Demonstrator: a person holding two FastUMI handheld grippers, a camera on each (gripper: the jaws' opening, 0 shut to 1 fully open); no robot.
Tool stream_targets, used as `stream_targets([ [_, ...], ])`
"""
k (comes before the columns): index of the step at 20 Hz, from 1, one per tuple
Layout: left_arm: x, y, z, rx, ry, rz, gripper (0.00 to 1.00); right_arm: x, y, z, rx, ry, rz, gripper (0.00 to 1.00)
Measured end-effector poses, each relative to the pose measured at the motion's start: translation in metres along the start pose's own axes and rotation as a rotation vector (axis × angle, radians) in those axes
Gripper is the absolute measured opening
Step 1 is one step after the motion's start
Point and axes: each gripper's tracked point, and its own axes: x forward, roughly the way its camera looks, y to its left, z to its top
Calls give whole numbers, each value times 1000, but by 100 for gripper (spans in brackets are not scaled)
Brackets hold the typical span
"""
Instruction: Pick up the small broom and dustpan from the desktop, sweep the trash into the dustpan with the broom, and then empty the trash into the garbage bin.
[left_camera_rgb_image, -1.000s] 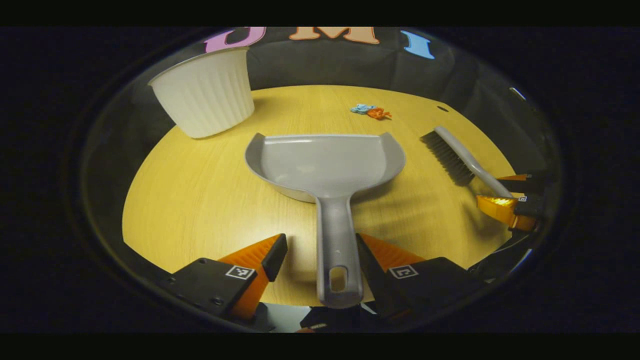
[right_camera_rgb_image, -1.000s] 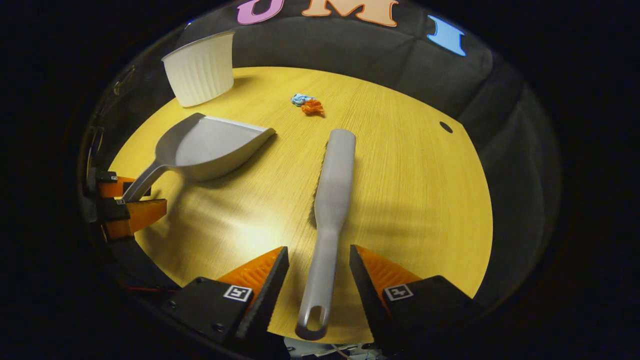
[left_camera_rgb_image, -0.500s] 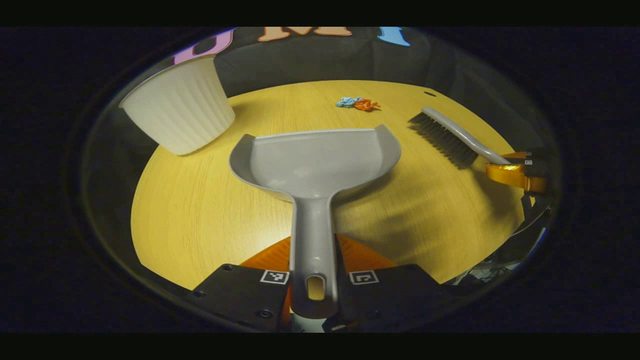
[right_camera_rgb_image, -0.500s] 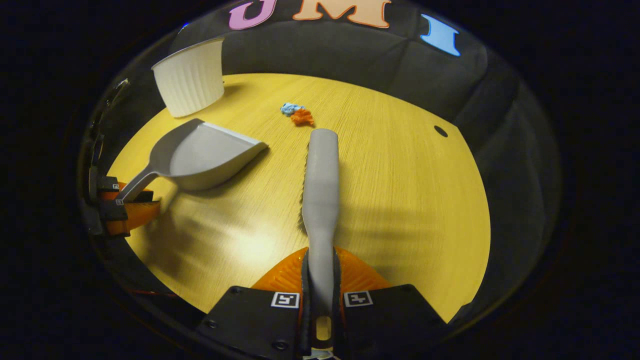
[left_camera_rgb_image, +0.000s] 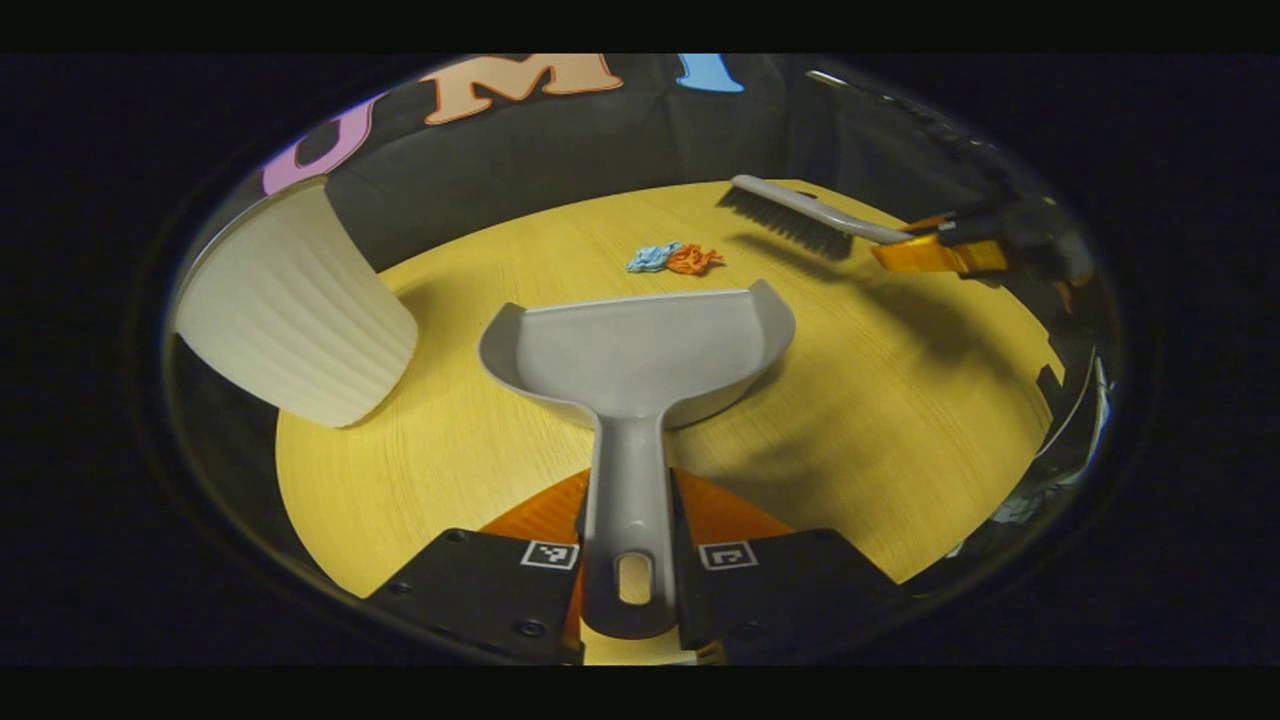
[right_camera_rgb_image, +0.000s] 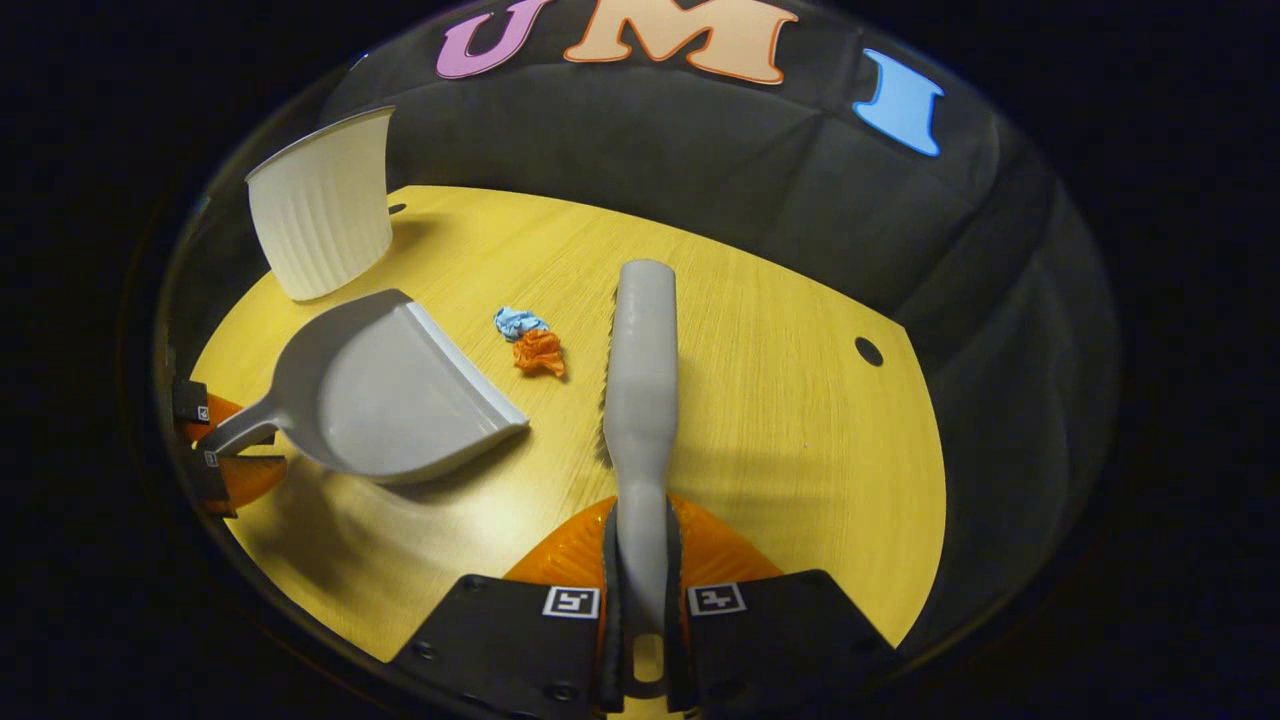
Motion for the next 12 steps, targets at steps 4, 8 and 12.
stream_targets([
  [4,3,3,-2,62,8,-29,29,36,13,29,-94,49,10,18],
  [8,5,6,-15,94,32,-44,31,47,33,38,-229,103,48,18],
  [12,4,6,-16,109,37,-59,27,38,62,49,-413,76,120,17],
])
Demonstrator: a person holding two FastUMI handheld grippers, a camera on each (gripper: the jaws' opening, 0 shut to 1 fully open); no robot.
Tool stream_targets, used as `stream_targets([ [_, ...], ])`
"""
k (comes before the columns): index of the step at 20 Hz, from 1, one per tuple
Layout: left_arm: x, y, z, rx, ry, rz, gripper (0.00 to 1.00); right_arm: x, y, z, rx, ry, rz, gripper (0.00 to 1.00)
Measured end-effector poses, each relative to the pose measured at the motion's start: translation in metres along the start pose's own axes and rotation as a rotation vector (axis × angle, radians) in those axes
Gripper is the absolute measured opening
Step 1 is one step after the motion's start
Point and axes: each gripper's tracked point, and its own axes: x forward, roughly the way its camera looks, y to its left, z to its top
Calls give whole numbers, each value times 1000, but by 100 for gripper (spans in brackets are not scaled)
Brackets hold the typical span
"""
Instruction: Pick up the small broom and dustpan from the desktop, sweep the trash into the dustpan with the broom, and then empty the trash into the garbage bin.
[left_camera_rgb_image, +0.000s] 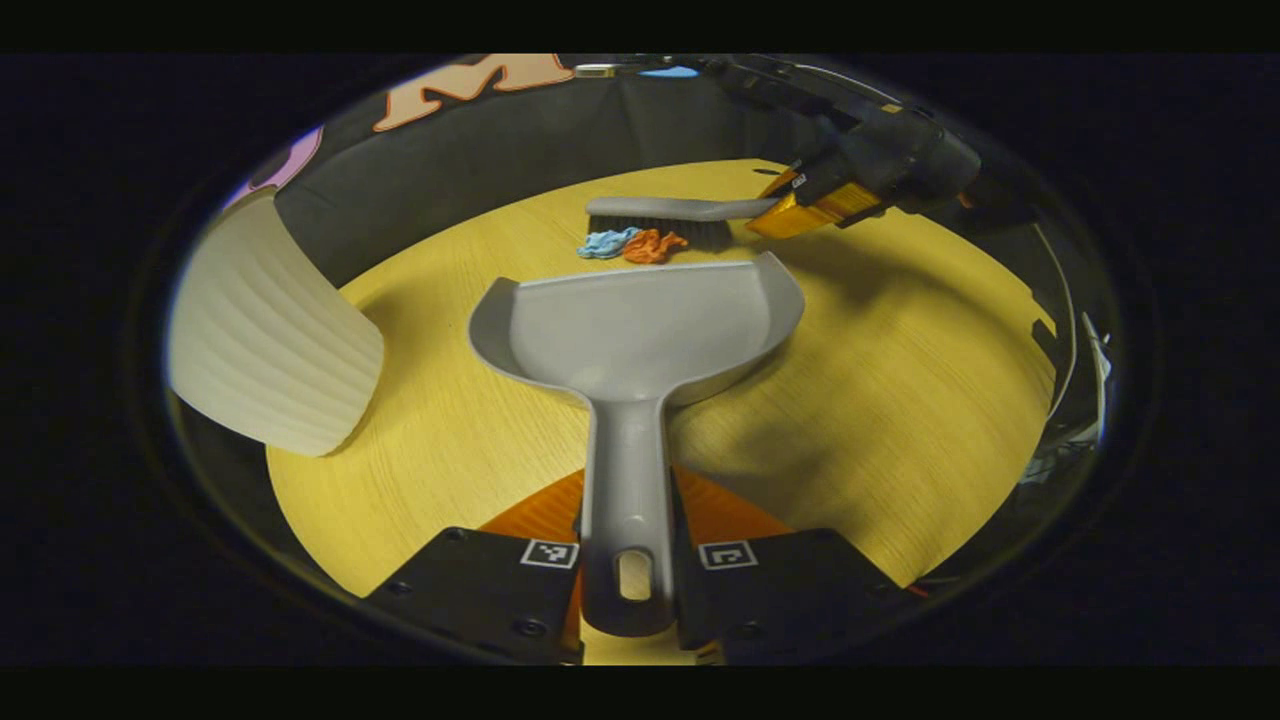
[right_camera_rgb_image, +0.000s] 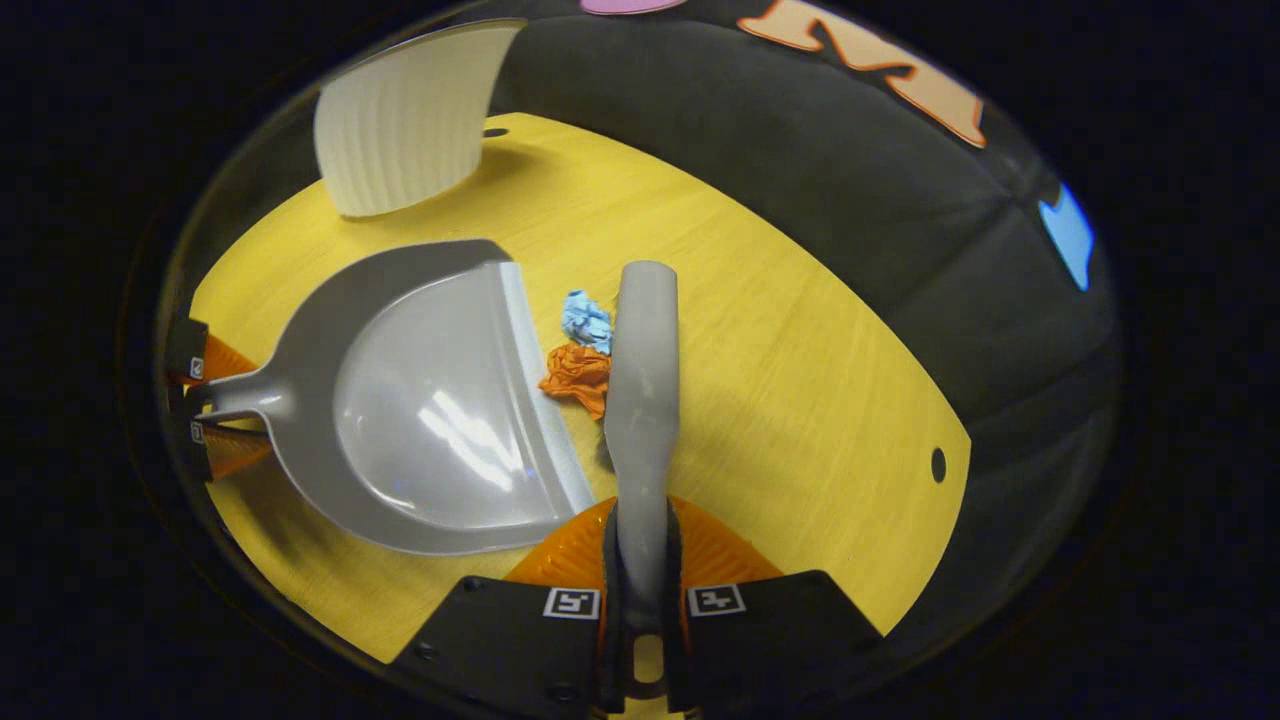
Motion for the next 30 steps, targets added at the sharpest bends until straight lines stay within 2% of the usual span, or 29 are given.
stream_targets([
  [1,1,0,-1,7,3,-4,30,-2,9,6,-66,-23,23,17],
  [2,2,-1,-3,11,6,-4,29,-6,19,7,-126,-38,53,14],
  [3,1,-1,-3,13,10,-8,30,-10,28,11,-168,-59,78,18],
  [5,2,-1,-3,12,12,-5,30,-24,45,17,-179,-90,184,18],
  [7,2,0,-3,1,2,5,28,-37,30,21,-155,-100,215,18],
  [8,2,0,-1,-2,-12,19,29,-39,22,24,-120,-115,206,18],
  [10,3,5,6,-1,-71,76,28,-45,9,27,-12,-206,137,18],
  [13,3,10,18,3,-152,158,28,-63,-17,10,167,-289,54,18],
  [16,-6,7,40,-20,-228,197,29,-74,-47,-27,299,-299,-13,18],
  [19,-16,4,57,-50,-273,203,27,-76,-57,-74,411,-265,-21,18],
  [23,-21,0,68,-51,-311,212,27,-69,-42,-117,448,-222,-25,18],
  [26,-26,1,67,-71,-298,218,26,-70,-29,-130,438,-202,-15,19],
  [28,-35,2,77,-78,-342,243,24,-72,-26,-133,428,-213,-9,17],
  [29,-44,5,89,-70,-388,268,26,-74,-23,-133,428,-218,-3,18],
  [30,-54,6,101,-70,-432,275,23,-77,-21,-130,427,-223,3,19],
])
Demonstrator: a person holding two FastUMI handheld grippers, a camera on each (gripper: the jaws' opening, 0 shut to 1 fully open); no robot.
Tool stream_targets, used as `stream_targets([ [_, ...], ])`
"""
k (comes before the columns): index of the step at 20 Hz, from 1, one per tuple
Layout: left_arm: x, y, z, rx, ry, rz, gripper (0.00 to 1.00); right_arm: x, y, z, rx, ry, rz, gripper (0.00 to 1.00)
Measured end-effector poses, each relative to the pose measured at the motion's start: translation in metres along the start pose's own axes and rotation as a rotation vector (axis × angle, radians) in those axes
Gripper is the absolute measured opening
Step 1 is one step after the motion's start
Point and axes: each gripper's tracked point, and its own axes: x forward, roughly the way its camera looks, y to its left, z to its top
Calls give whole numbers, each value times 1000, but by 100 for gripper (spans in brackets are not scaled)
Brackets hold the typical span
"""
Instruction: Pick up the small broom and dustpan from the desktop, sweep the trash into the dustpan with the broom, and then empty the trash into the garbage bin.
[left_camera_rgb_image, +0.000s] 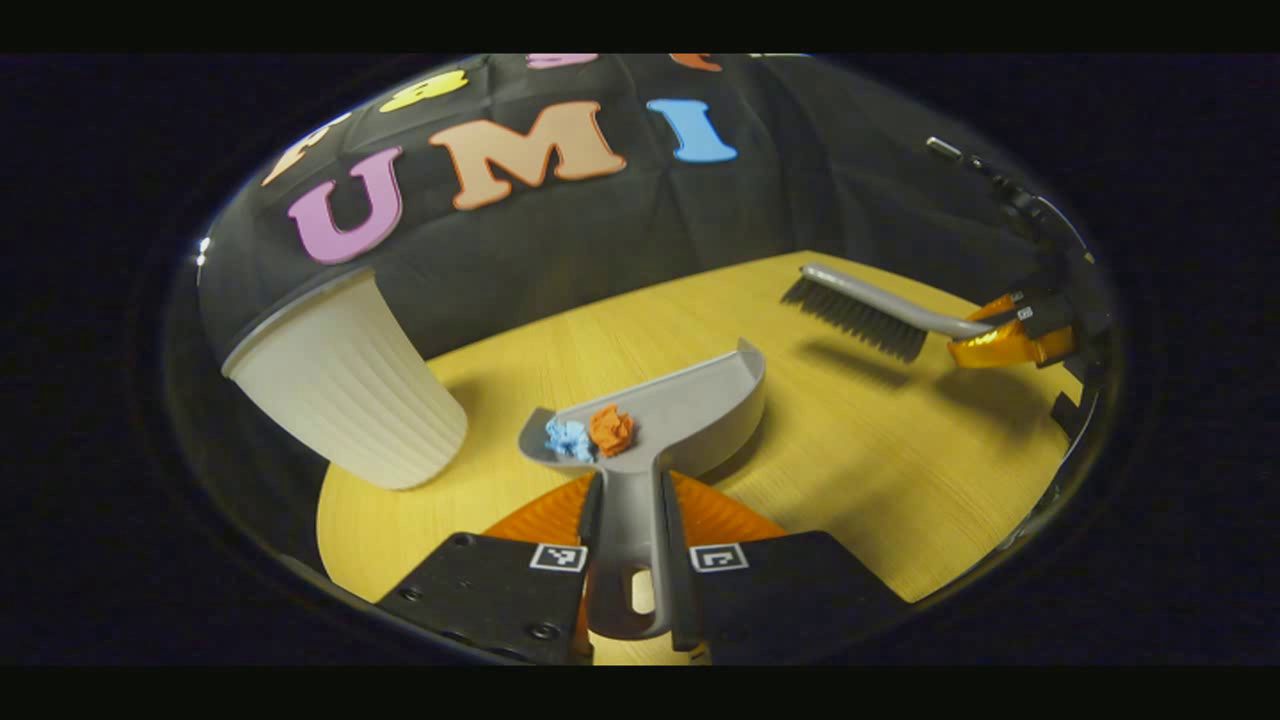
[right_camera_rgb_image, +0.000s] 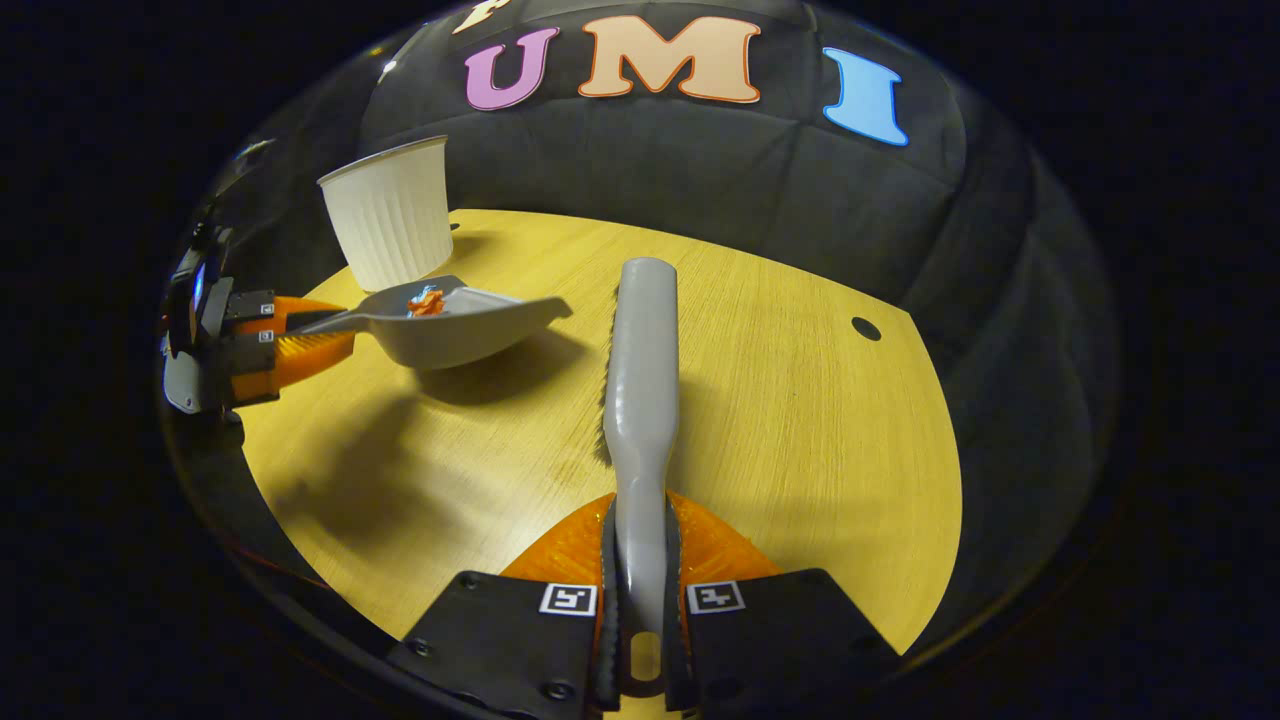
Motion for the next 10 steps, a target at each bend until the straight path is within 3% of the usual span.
stream_targets([
  [10,-60,51,83,62,-172,124,22,2,24,1,1,6,34,19],
])
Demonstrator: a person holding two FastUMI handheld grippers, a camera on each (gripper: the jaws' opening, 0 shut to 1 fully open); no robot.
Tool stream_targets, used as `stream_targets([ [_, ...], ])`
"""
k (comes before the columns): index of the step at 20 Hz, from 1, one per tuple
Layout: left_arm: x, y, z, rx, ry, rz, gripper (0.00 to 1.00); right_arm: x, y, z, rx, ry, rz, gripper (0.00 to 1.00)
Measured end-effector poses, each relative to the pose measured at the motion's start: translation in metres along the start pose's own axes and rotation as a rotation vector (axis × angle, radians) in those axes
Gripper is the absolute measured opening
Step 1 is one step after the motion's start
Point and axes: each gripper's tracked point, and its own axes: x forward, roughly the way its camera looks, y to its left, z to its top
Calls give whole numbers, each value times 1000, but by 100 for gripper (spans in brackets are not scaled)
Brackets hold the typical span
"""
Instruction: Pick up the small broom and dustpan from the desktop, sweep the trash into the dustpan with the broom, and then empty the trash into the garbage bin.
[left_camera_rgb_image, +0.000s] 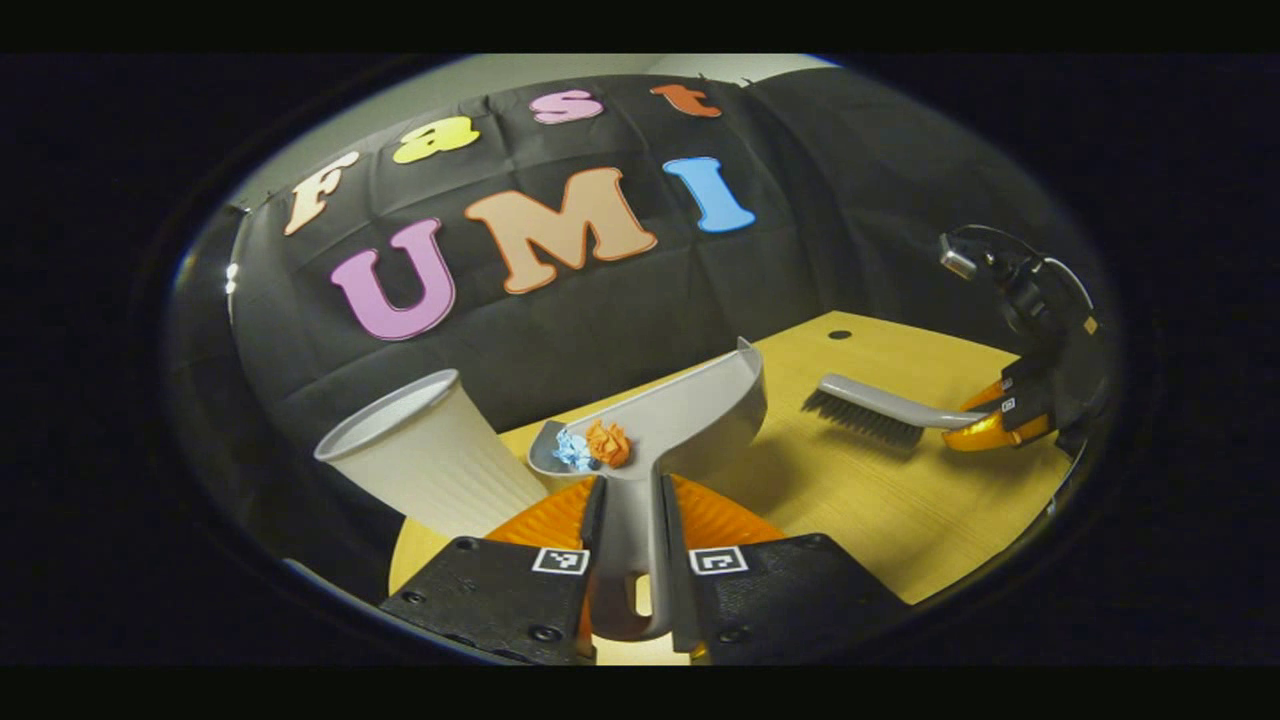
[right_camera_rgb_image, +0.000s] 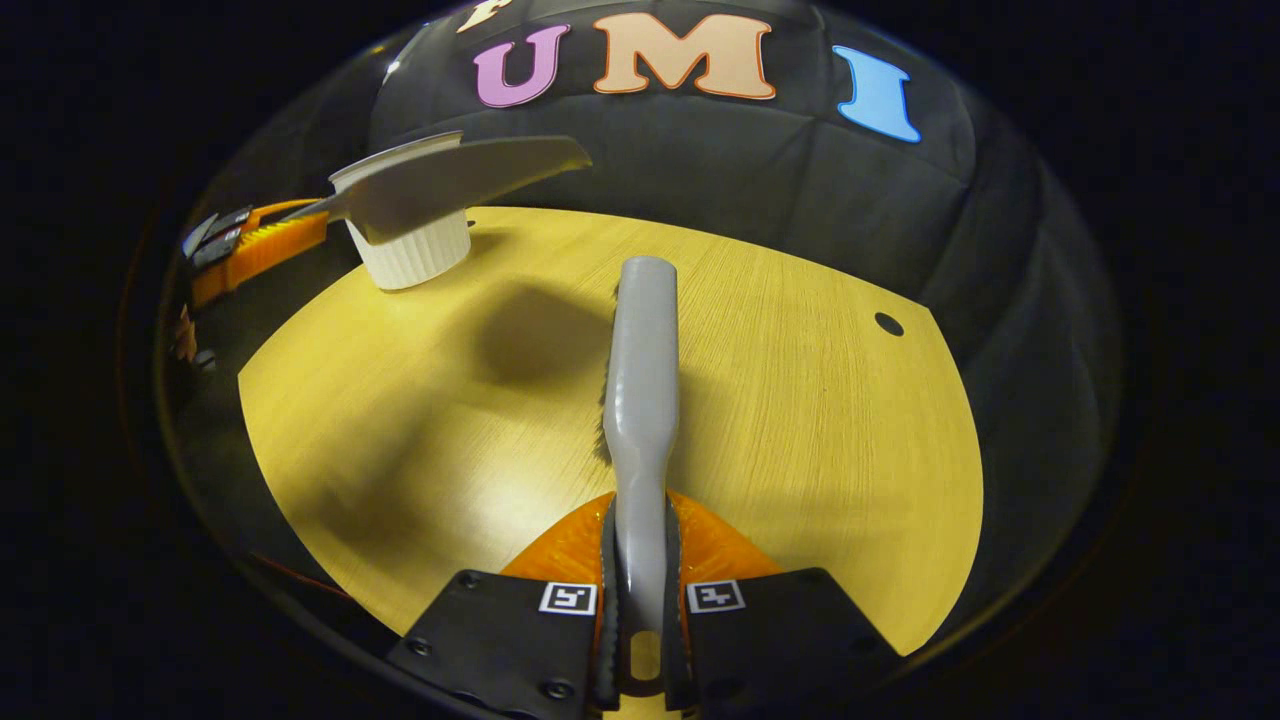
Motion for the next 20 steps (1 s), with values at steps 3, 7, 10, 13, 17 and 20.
stream_targets([
  [3,-11,38,31,35,-59,72,21,-1,3,2,17,-13,6,19],
  [7,-17,113,58,114,-112,218,22,-2,5,8,46,-41,14,19],
  [10,-14,169,61,190,-87,321,21,-4,6,11,64,-52,16,19],
  [13,-10,218,50,277,-34,396,21,-4,7,11,76,-57,15,19],
  [17,-8,264,32,484,83,447,22,-3,6,10,78,-52,6,19],
  [20,-7,273,17,683,152,426,22,0,8,8,82,-50,7,19],
])
